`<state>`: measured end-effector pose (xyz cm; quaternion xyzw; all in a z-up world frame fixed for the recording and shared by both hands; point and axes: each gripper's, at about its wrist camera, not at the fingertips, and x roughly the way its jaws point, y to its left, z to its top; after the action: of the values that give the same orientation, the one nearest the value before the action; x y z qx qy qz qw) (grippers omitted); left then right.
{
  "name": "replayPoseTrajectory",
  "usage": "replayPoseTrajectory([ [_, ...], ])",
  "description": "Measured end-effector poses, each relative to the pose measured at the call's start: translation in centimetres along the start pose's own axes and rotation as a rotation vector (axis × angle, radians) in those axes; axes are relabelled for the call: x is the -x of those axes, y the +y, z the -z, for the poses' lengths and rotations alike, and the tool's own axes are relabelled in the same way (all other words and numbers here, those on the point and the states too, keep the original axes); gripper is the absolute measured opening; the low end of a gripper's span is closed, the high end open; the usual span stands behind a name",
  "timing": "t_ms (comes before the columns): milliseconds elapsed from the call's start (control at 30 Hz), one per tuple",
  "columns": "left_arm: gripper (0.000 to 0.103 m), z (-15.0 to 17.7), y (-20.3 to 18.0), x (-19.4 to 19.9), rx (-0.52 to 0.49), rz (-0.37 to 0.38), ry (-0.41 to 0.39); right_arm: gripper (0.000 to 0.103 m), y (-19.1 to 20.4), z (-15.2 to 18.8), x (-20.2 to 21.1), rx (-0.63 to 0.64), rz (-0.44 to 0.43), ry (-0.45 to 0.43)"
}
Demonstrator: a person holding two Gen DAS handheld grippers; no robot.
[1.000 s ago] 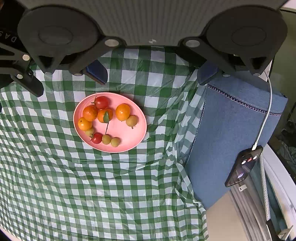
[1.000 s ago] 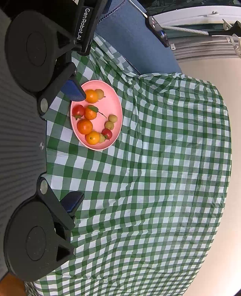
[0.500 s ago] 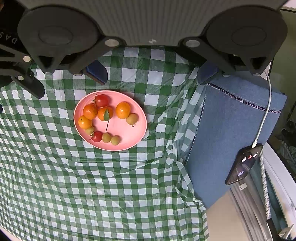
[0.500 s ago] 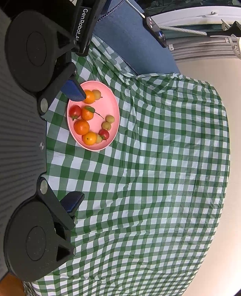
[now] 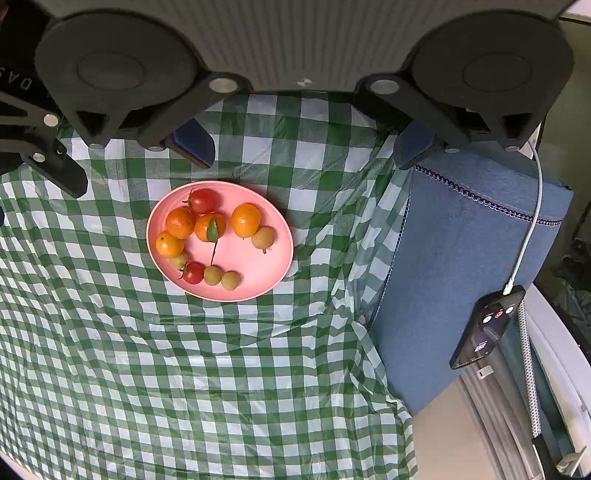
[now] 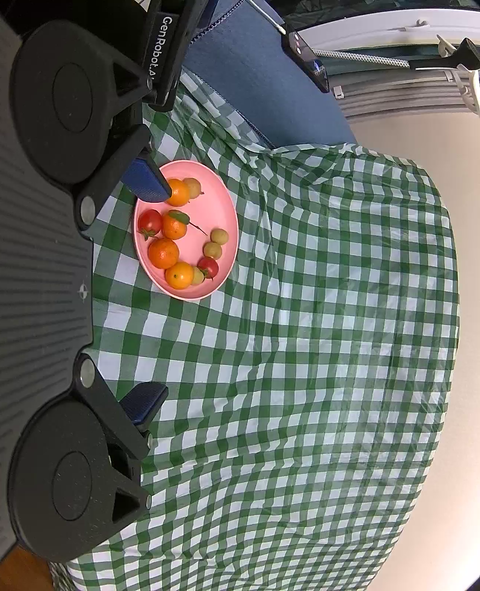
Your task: Organize fruits
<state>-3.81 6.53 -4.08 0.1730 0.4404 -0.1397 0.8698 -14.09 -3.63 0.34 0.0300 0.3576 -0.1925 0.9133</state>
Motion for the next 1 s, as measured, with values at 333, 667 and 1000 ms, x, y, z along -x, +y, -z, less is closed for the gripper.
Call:
replayPoseTrajectory([
  [333,0.103,0.02,-0.04,-0.19,-0.011,-0.012,-0.001,0.102,-0.09,0.00,0.02,-0.002,-0.002,0.002],
  [667,0.103,-0.15,0.03,-0.15,0.003,-0.010,-0.005,0.102,-0.23,0.08,0.07,-0.003,-0.002,0.002],
  [1000,0.103,-0.23,-0.08,-0.21,0.000,-0.010,-0.002,0.102,-0.01,0.08,0.01,-0.006,0.000,0.001],
])
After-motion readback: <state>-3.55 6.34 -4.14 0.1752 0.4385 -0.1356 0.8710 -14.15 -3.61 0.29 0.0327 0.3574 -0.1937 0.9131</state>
